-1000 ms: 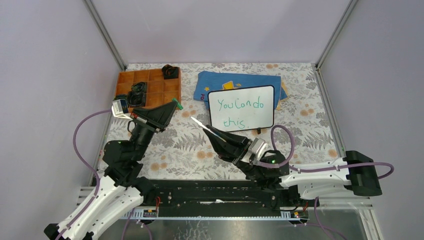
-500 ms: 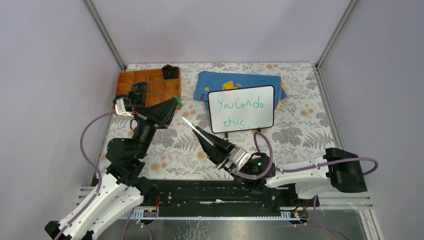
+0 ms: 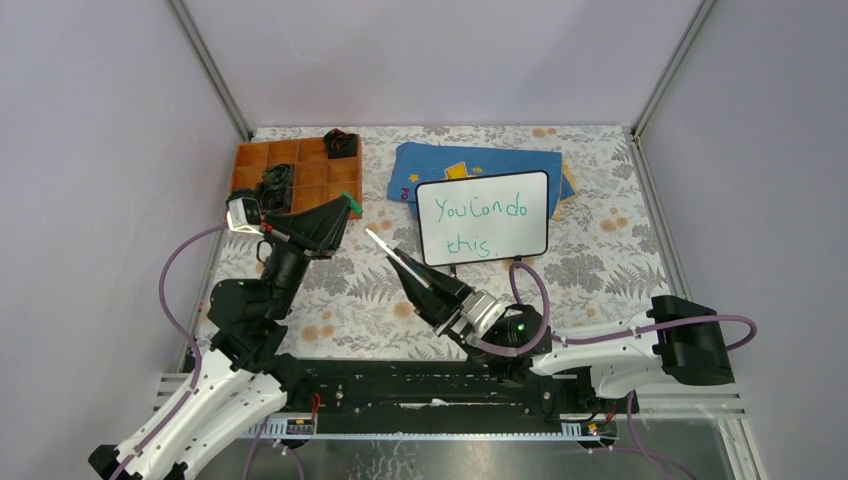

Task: Write a sentence on the whiteboard
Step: Close the whiteboard marker at the center of the board.

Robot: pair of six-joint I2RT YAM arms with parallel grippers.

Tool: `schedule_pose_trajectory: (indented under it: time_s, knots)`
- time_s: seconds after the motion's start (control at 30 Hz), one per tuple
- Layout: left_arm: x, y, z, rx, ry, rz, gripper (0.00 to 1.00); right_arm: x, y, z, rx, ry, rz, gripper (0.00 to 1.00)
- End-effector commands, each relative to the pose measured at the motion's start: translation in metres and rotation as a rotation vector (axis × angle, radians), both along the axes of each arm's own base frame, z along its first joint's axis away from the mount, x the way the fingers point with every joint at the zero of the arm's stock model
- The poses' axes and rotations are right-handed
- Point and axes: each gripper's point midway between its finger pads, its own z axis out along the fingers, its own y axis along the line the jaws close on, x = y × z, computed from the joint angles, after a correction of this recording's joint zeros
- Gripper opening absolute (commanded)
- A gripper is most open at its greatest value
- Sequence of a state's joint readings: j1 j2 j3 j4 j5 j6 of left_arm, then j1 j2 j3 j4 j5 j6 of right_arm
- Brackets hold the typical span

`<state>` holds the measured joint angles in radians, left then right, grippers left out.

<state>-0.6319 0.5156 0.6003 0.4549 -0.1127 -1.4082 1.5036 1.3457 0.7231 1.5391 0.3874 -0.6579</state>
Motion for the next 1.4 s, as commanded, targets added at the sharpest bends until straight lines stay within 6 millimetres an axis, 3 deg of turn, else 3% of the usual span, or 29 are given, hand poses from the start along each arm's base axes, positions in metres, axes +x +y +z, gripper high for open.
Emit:
schedule_pose_trajectory:
  time_s: [0.0, 1.37]
  knots:
    - [-0.006, 0.007, 0.011, -0.022, -0.034, 0.009, 0.00, 0.000, -0.037, 0.052, 0.236, 0.006, -0.018, 0.00]
    - [-0.012, 0.003, 0.006, 0.013, -0.044, -0.010, 0.00, 0.009, -0.025, 0.055, 0.239, 0.033, -0.058, 0.00]
